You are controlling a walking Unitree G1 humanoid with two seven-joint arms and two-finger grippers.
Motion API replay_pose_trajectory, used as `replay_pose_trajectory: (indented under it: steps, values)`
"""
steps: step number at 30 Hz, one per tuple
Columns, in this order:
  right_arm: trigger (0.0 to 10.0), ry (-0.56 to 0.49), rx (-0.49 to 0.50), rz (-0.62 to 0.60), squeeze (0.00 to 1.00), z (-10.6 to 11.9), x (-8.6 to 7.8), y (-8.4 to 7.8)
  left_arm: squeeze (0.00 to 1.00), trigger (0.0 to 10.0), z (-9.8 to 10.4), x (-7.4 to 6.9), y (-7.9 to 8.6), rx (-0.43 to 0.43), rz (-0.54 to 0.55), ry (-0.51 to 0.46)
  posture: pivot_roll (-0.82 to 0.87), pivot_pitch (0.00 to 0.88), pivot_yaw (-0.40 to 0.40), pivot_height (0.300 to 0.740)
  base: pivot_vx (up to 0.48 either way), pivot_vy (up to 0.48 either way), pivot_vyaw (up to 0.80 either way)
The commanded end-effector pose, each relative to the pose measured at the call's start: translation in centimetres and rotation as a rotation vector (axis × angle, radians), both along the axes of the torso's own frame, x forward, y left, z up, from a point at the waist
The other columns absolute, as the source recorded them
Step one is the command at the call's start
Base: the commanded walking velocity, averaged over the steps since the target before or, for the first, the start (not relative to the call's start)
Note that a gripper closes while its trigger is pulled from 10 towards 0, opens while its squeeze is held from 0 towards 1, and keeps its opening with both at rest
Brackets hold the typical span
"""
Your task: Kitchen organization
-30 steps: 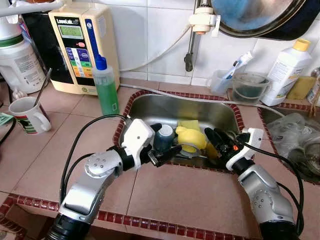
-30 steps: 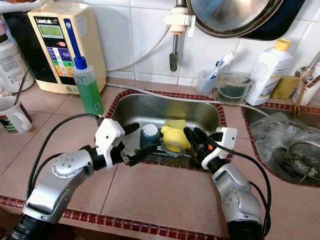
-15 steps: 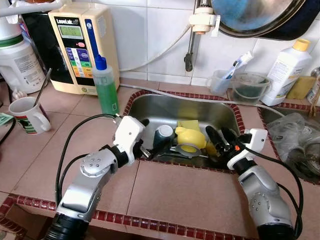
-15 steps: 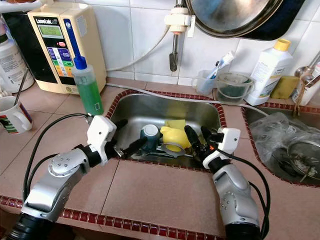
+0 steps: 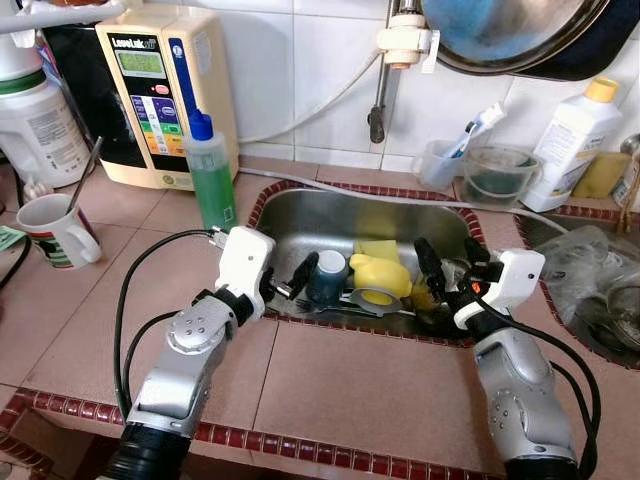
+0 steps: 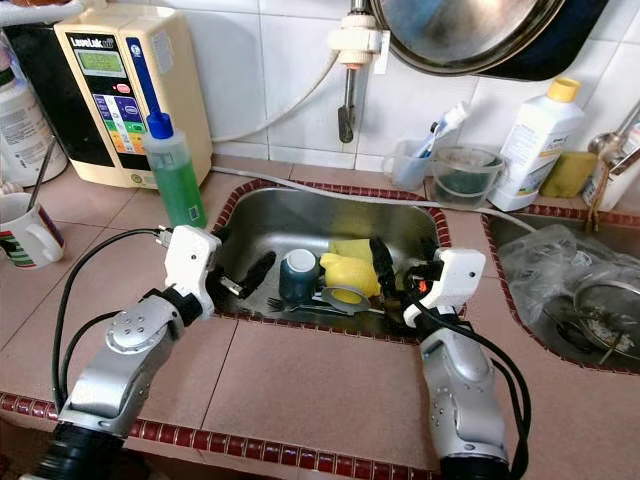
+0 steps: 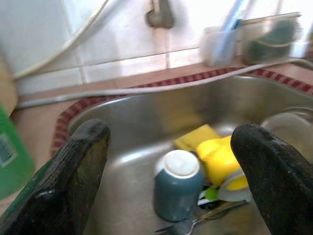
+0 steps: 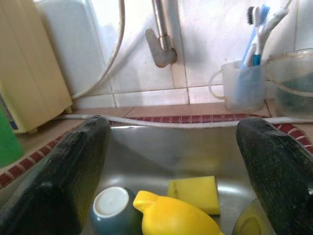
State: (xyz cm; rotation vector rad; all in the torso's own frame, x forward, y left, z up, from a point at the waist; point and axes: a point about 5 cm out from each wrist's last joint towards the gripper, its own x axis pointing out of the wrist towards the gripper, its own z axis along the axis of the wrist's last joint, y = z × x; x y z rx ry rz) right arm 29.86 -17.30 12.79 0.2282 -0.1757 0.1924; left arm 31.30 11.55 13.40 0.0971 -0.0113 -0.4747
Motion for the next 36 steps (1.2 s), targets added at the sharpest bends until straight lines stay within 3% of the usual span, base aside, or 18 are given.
replay_pose_trajectory:
  steps: [1,8,12,16,20,23,24,25,36]
  values:
    - [10.0,-0.032,-0.014,-0.015,1.00,0.8,0.0,-0.1,0.00,10.0,0.1,0.4,0.3,0.000,0.032,-0.007,-0.04,0.000,-0.003,0.740,0.000,0.000,0.00]
    - [10.0,-0.051,-0.018,-0.065,1.00,1.4,-0.4,0.1,0.00,10.0,0.6,2.0,-0.2,-0.070,0.059,-0.019,-0.07,0.000,-0.004,0.740,0.000,0.000,0.00]
    - [10.0,-0.055,-0.034,-0.086,1.00,1.2,-0.9,0.6,0.00,10.0,0.5,2.6,0.0,-0.071,0.063,0.004,-0.10,0.000,0.043,0.740,0.000,0.000,0.00]
    - [10.0,-0.062,-0.085,-0.130,1.00,0.9,-1.4,0.5,0.00,10.0,0.7,2.6,0.0,-0.056,0.051,-0.048,-0.12,0.000,0.066,0.740,0.000,0.000,0.00]
    - [10.0,-0.076,-0.191,-0.148,1.00,0.2,-1.7,0.9,0.00,10.0,0.7,2.6,0.0,-0.117,0.088,-0.051,-0.12,0.000,0.071,0.740,0.000,0.000,0.00]
    - [10.0,-0.081,-0.185,-0.165,1.00,0.1,-1.8,1.4,0.00,10.0,0.5,2.2,-0.2,-0.143,0.097,-0.062,-0.11,0.000,0.063,0.740,0.000,0.000,0.00]
    - [10.0,-0.086,-0.193,-0.159,0.92,0.0,-1.7,2.0,0.00,10.0,0.4,1.9,-0.2,-0.159,0.107,-0.074,-0.10,0.000,0.055,0.740,0.000,0.000,0.00]
    - [10.0,-0.090,-0.200,-0.151,0.00,0.0,-1.7,2.2,0.00,10.0,0.2,1.8,-0.2,-0.159,0.115,-0.074,-0.10,0.000,0.050,0.740,0.000,0.000,0.00]
    - [10.0,-0.103,-0.257,-0.120,0.00,-0.2,-1.2,2.8,0.00,10.0,-0.5,1.2,0.4,-0.126,0.167,-0.118,-0.07,0.000,0.018,0.740,0.000,0.000,0.00]
